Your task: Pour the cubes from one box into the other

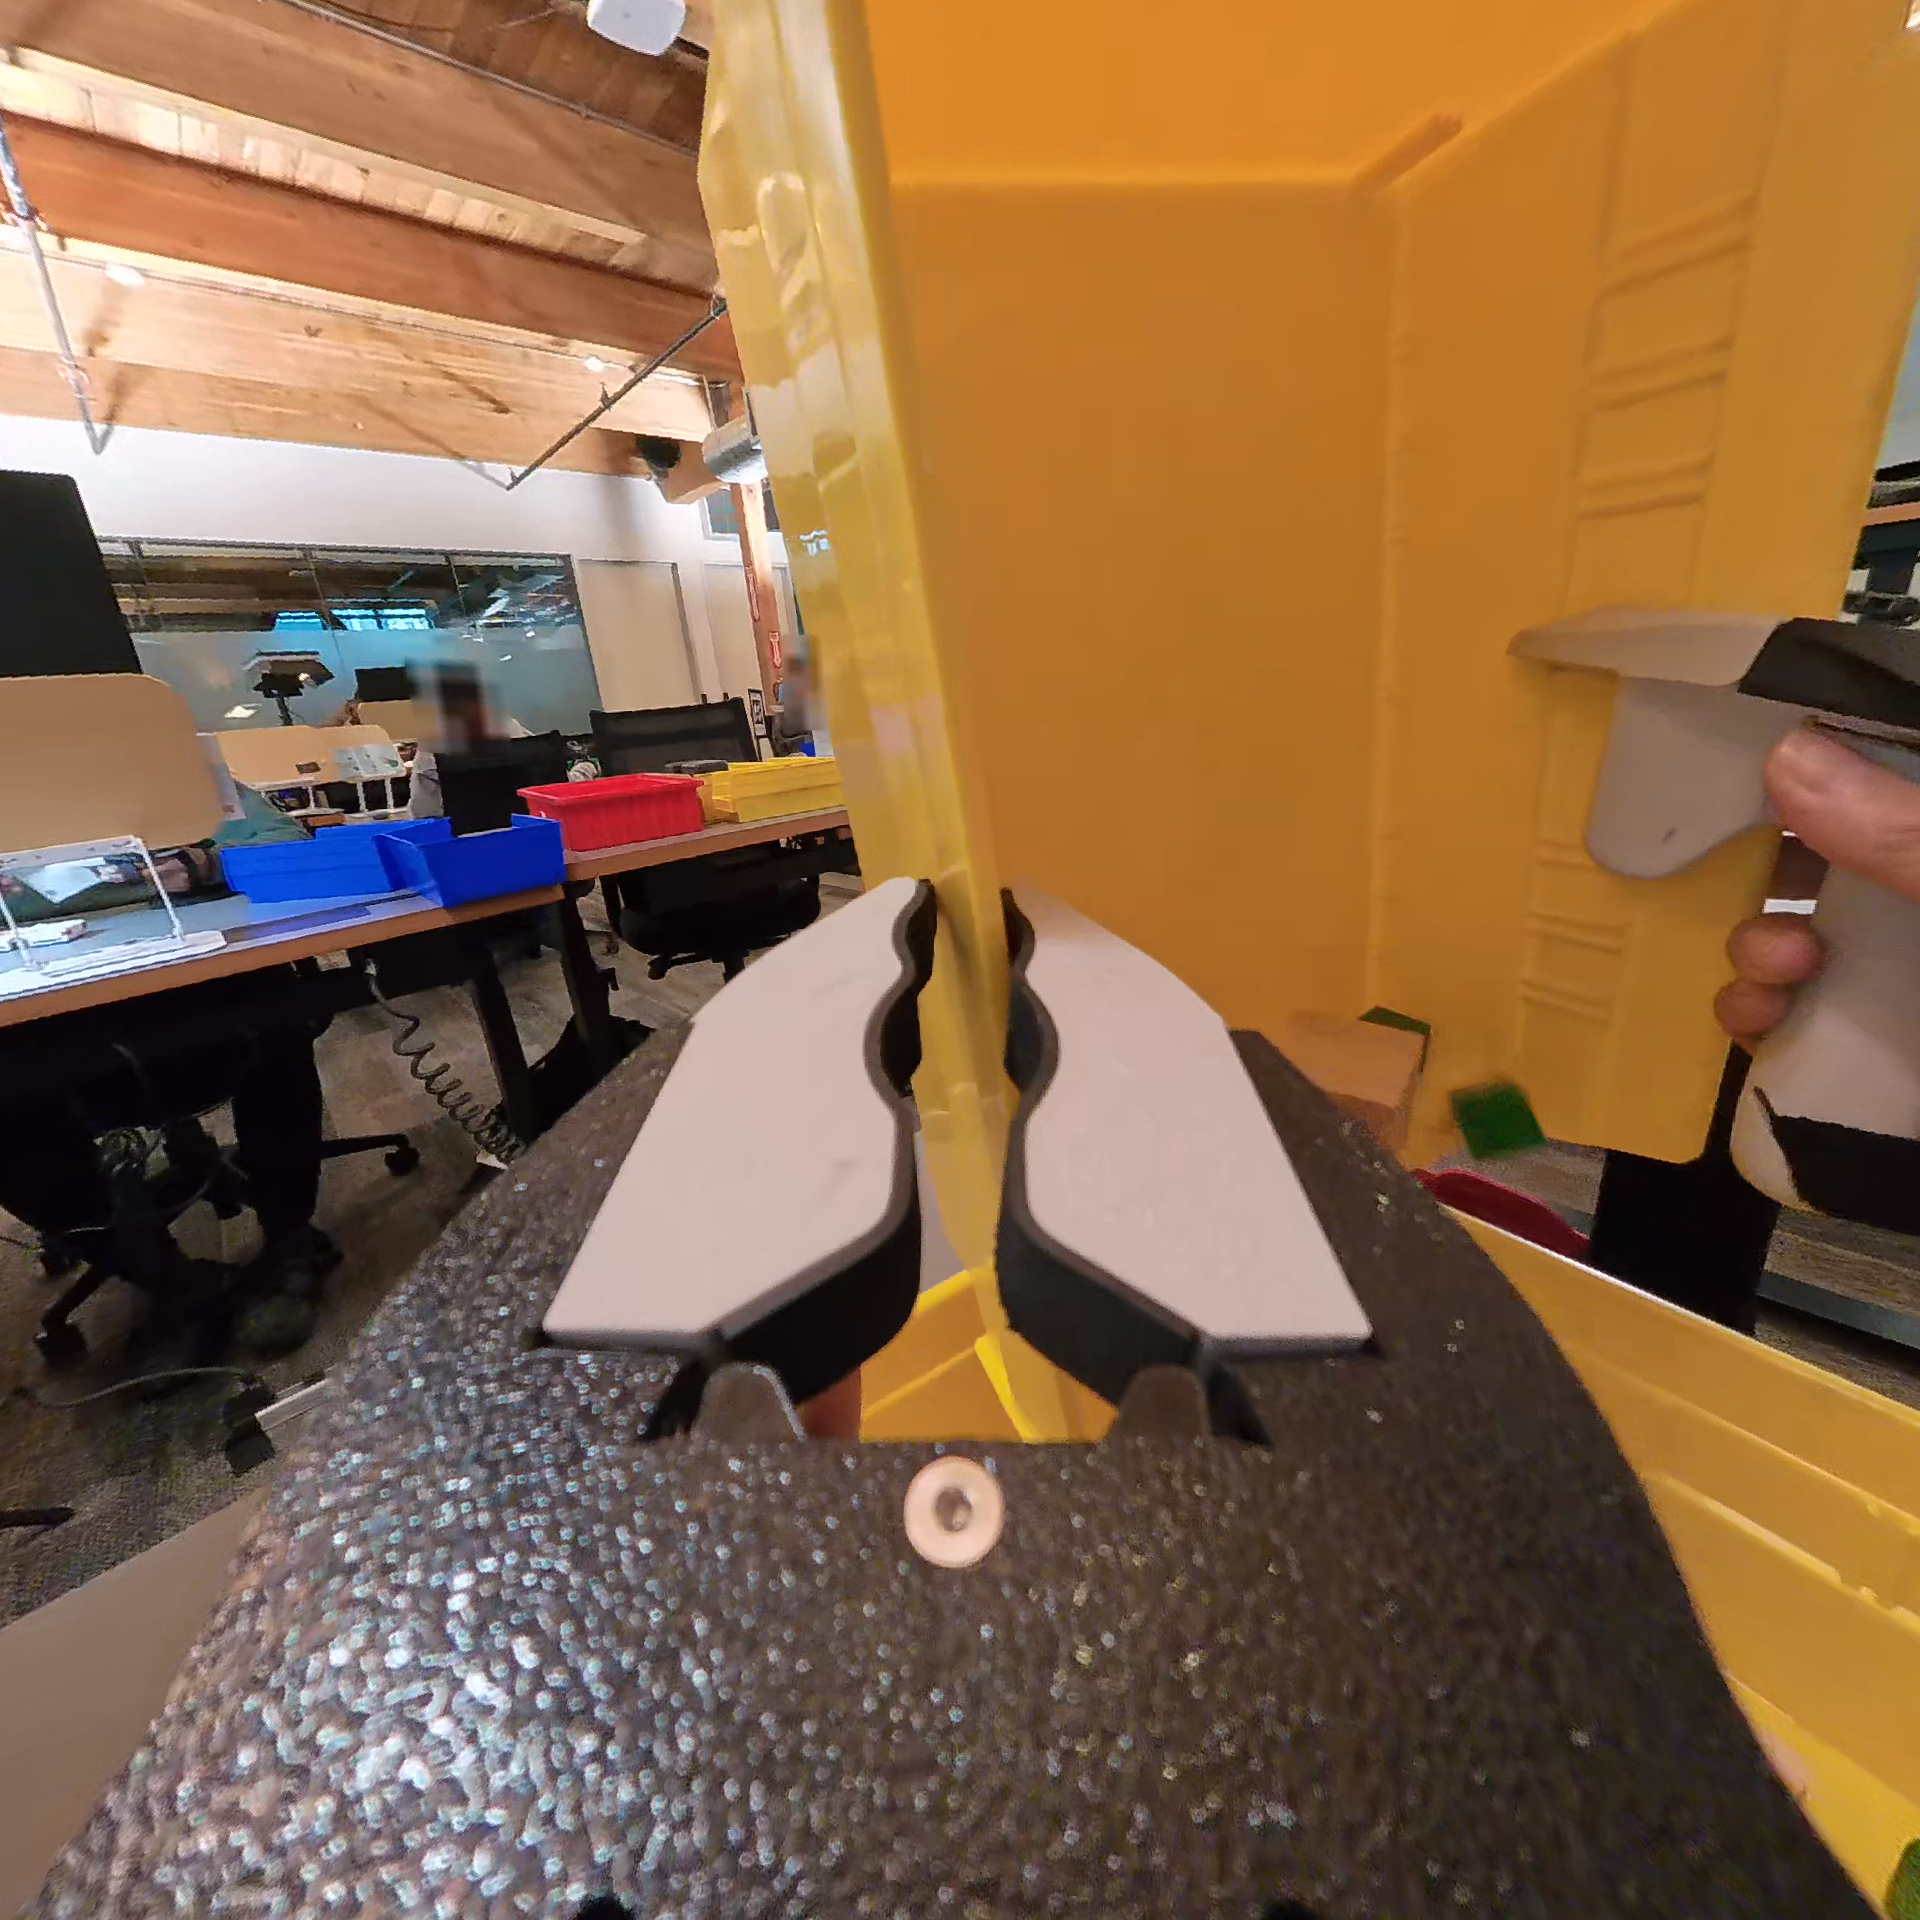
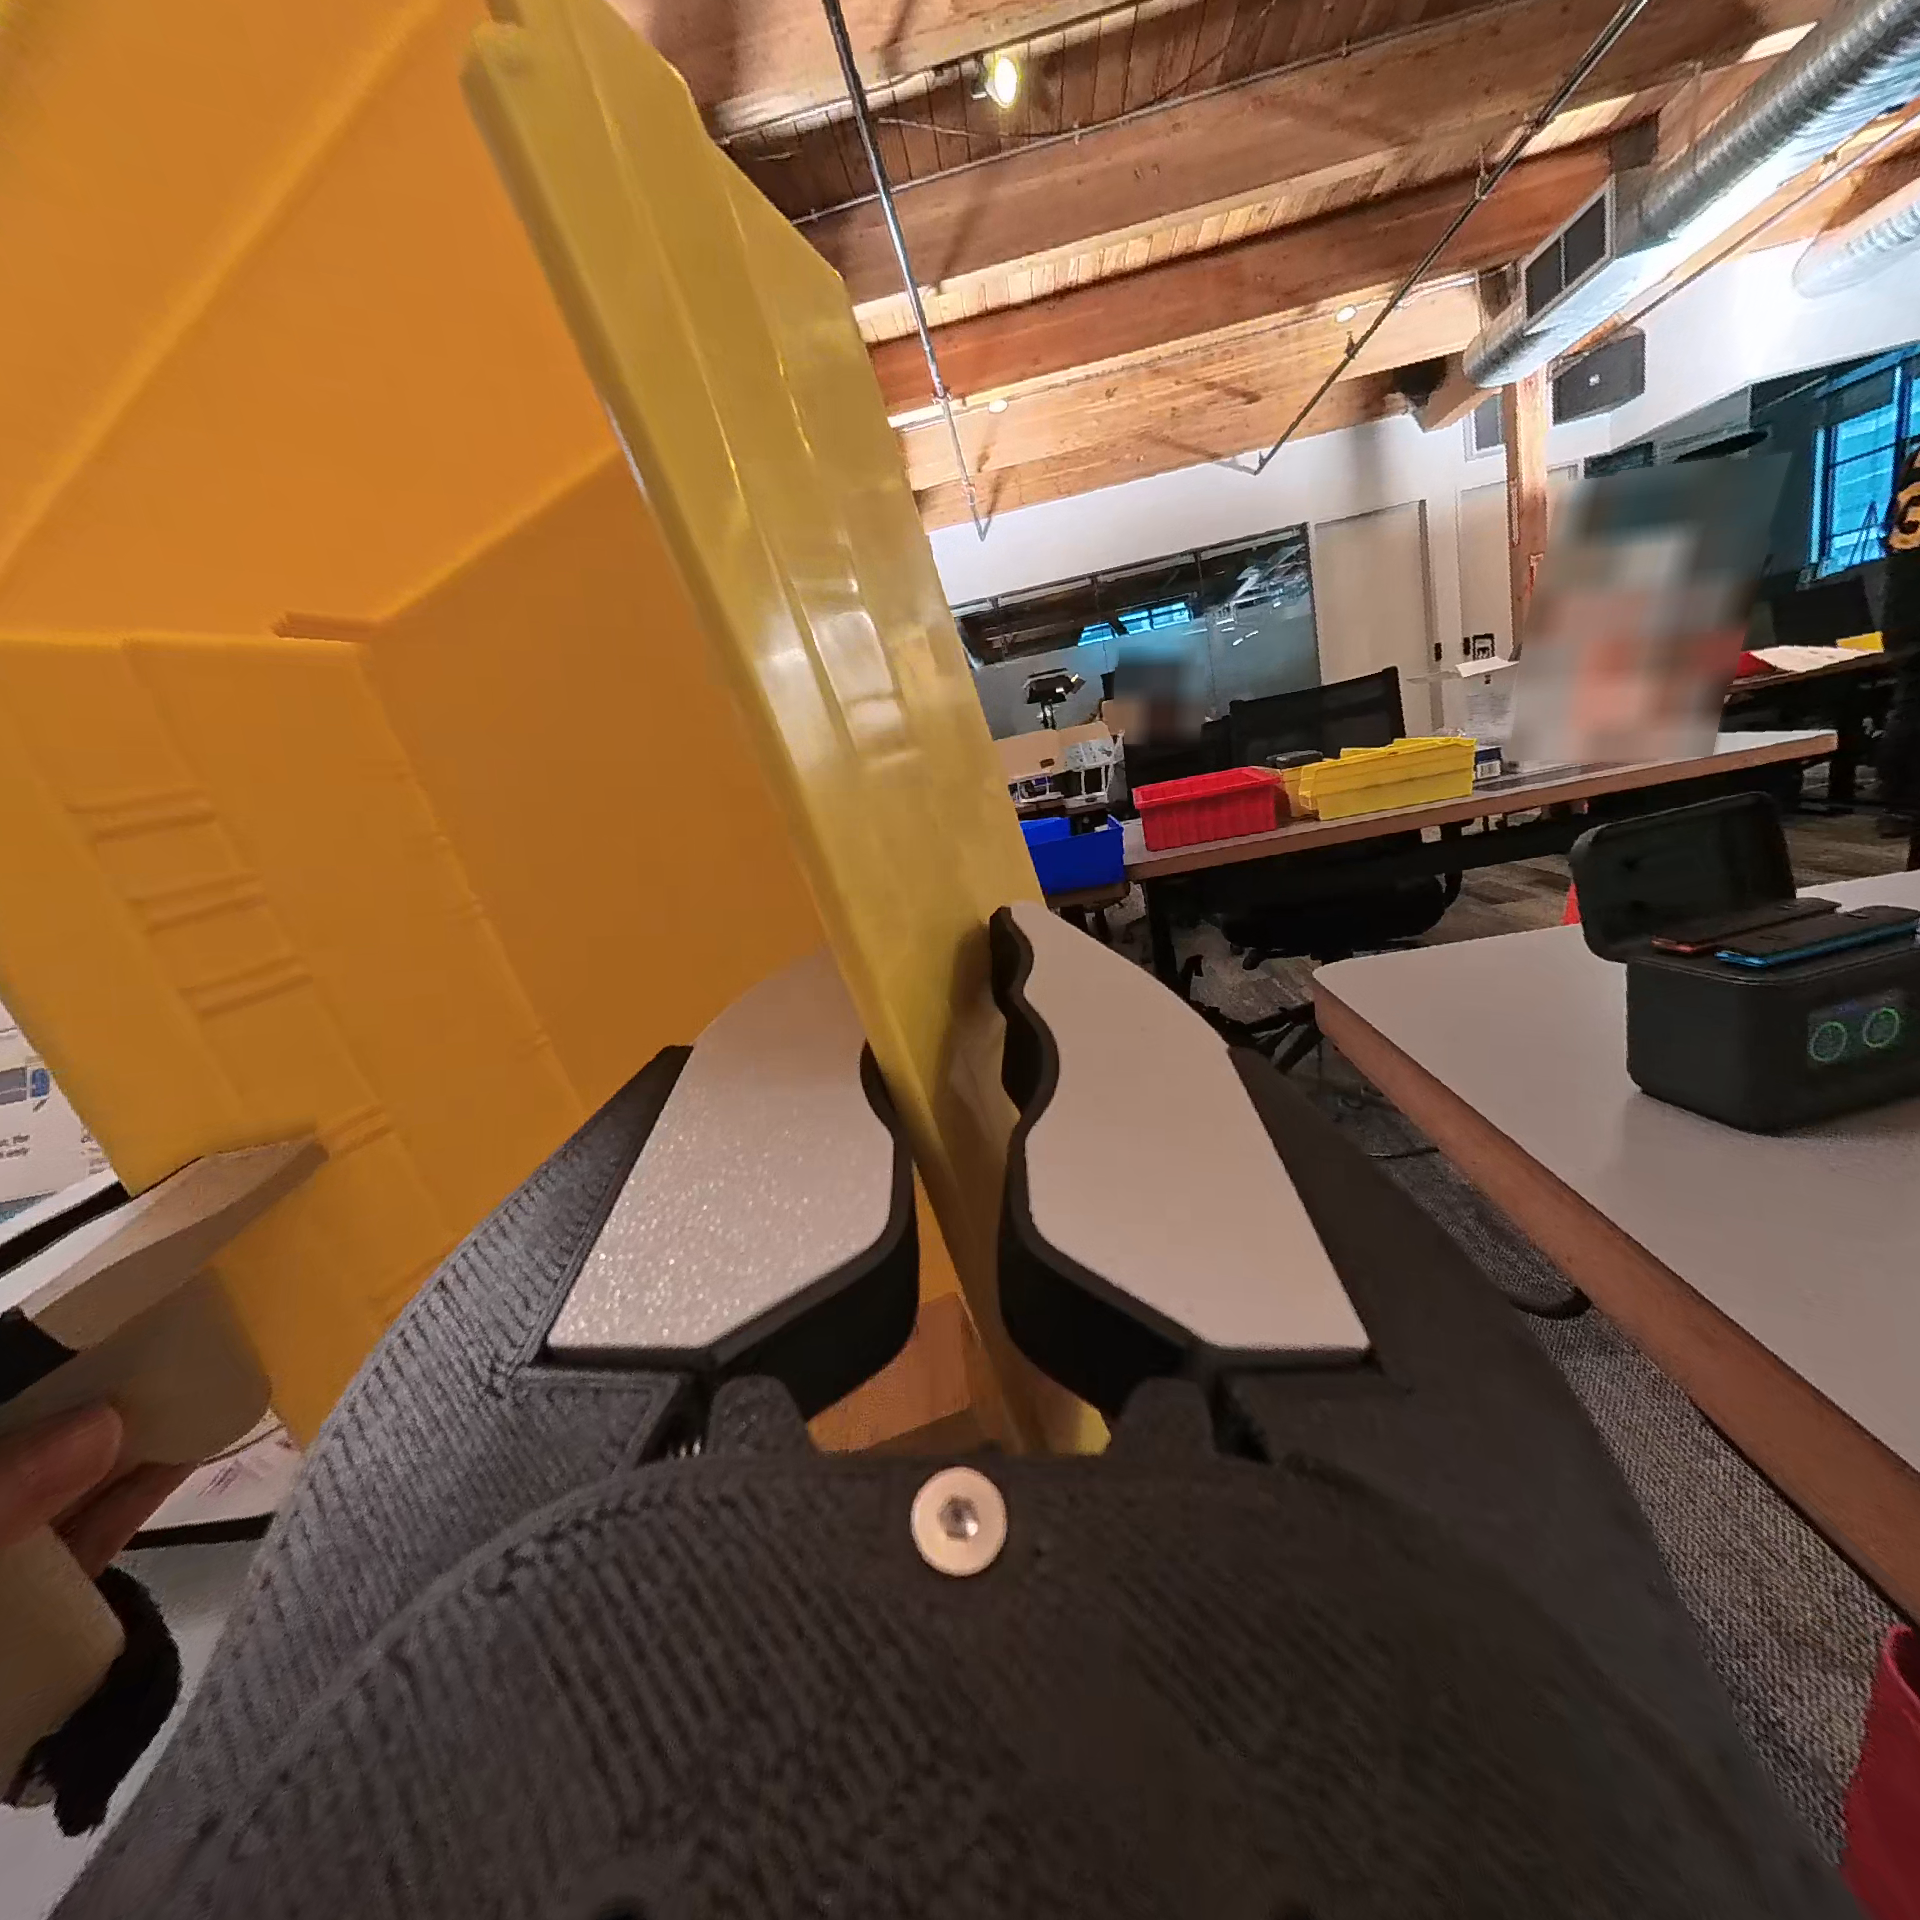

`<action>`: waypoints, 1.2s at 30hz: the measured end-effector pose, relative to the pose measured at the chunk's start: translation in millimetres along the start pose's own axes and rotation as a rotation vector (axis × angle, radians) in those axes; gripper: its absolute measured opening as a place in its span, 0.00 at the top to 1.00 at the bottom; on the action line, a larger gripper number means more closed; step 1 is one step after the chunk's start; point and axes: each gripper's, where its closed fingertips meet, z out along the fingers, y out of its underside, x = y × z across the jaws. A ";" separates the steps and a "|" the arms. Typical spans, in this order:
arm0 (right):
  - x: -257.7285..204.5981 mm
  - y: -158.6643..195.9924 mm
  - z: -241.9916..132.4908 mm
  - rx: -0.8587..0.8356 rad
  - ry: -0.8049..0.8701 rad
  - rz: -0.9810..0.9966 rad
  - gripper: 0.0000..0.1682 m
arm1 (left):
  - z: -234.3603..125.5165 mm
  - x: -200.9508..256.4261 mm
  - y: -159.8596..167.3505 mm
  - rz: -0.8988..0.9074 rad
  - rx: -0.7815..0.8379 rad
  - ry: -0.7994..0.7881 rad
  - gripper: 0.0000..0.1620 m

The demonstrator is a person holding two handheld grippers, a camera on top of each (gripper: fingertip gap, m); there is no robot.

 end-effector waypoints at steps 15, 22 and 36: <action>-19.7 -13.4 -2.9 0.118 -0.063 0.020 0.94 | -18.9 -4.2 -25.3 0.058 0.119 -0.036 0.94; -24.7 -13.6 -2.9 0.118 -0.068 0.009 0.94 | -24.4 -5.7 -24.2 0.059 0.118 -0.030 0.93; -66.3 -18.0 -16.6 -0.278 0.037 -0.301 0.96 | -51.1 -32.9 -68.0 0.104 -0.146 -0.080 0.96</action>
